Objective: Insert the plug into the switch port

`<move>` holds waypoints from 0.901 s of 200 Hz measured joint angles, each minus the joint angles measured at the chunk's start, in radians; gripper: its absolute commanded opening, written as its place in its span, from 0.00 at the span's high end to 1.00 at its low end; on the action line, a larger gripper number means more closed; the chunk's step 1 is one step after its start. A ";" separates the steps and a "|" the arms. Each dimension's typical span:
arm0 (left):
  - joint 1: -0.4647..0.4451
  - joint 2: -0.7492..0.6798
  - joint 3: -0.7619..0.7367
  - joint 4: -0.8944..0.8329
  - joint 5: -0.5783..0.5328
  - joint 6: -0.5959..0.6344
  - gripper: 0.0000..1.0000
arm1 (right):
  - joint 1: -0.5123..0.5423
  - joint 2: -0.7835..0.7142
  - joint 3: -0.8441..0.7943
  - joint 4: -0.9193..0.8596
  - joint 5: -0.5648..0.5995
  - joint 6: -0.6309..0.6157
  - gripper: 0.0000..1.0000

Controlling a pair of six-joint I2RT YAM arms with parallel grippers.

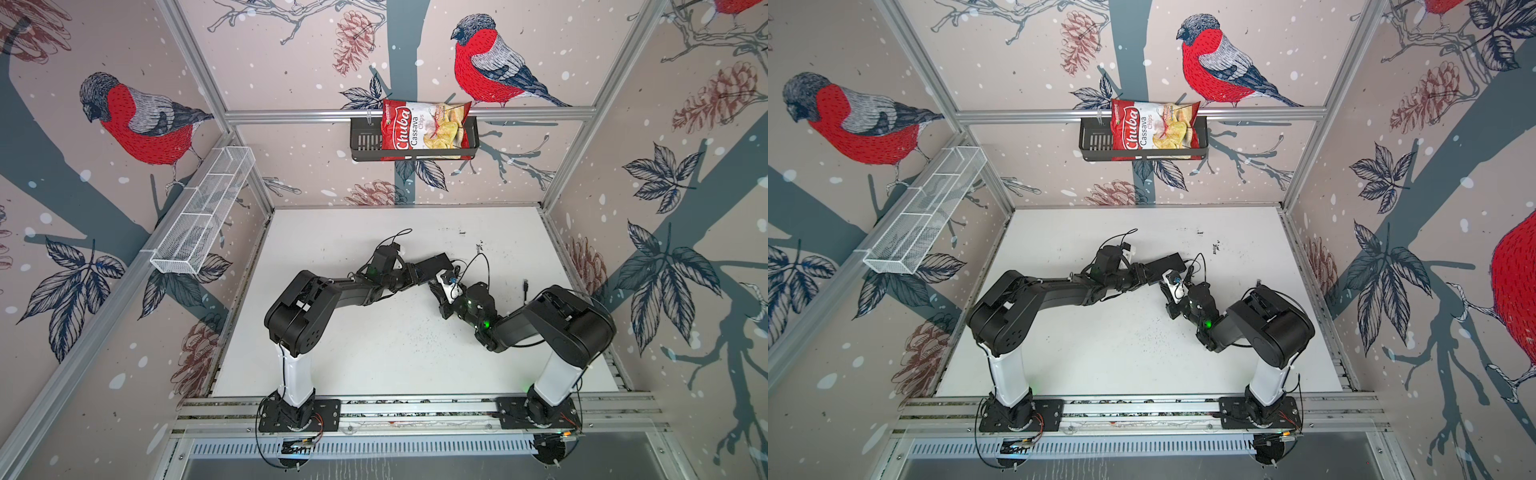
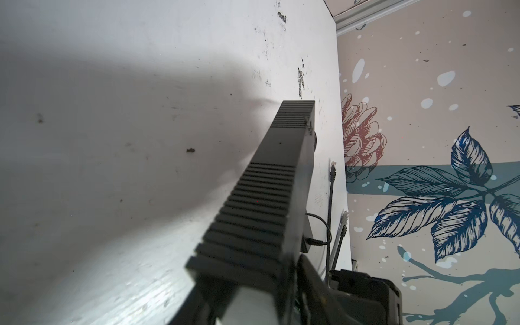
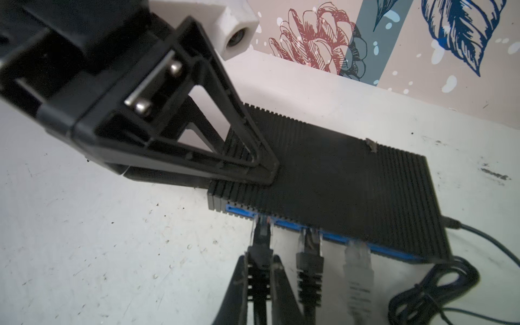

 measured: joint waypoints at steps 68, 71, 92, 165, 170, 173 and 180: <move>0.000 -0.013 -0.084 0.146 0.001 -0.064 1.00 | 0.013 0.002 0.002 -0.006 0.019 0.019 0.99; 0.000 -0.015 -0.090 0.154 0.000 -0.071 1.00 | 0.013 0.002 0.002 -0.006 0.019 0.022 0.99; -0.003 -0.026 -0.124 0.202 -0.011 -0.100 1.00 | 0.014 0.002 0.003 -0.003 0.015 0.036 0.99; -0.039 -0.014 -0.161 0.378 -0.092 -0.244 1.00 | 0.019 0.019 0.002 0.090 0.058 0.088 1.00; -0.040 -0.012 -0.162 0.385 -0.092 -0.251 1.00 | 0.018 0.020 0.002 0.095 0.060 0.088 1.00; -0.040 -0.012 -0.163 0.388 -0.092 -0.255 1.00 | 0.018 0.021 0.002 0.098 0.062 0.088 0.99; -0.040 -0.011 -0.163 0.391 -0.093 -0.259 1.00 | 0.018 0.021 0.002 0.100 0.063 0.088 0.99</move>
